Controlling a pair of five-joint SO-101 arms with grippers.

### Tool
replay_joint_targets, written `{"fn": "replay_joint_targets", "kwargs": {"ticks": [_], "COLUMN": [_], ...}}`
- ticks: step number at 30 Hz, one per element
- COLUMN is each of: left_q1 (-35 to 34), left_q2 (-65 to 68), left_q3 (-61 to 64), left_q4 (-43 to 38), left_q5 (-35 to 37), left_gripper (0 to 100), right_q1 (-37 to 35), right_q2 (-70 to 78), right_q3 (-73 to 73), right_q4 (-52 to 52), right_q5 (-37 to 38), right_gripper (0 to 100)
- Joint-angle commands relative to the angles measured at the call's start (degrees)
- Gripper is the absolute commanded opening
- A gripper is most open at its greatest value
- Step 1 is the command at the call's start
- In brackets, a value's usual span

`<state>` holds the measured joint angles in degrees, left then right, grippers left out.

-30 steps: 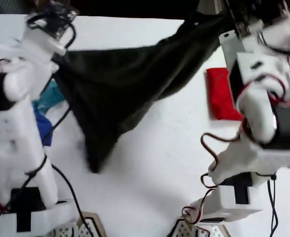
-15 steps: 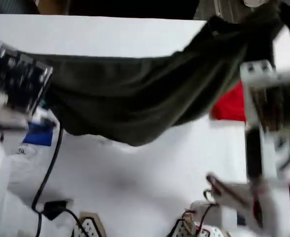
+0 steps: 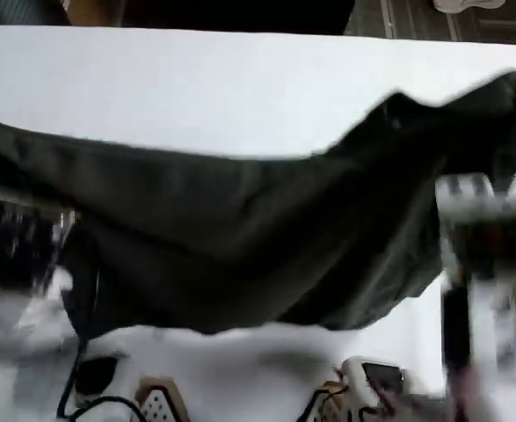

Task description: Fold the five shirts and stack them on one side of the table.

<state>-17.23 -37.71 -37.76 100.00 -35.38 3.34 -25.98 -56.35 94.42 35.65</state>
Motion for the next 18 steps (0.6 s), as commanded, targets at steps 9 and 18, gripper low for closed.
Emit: {"fn": "replay_joint_targets", "kwargs": {"ticks": [9,18], "left_q1": [1.49,3.52], "left_q2": [22.15,37.01], "left_q3": [14.11,10.51], "left_q4": [-12.57,-8.44], "left_q5": [0.44,0.00], "left_gripper": [2,2], "right_q1": [0.22,-5.58], "right_q2": [15.87,28.62], "right_q3": [28.22,26.90], "right_q4": [-16.57,-14.90], "right_q5": [-0.26,-5.89], "right_gripper": [2.1,2.1]}}
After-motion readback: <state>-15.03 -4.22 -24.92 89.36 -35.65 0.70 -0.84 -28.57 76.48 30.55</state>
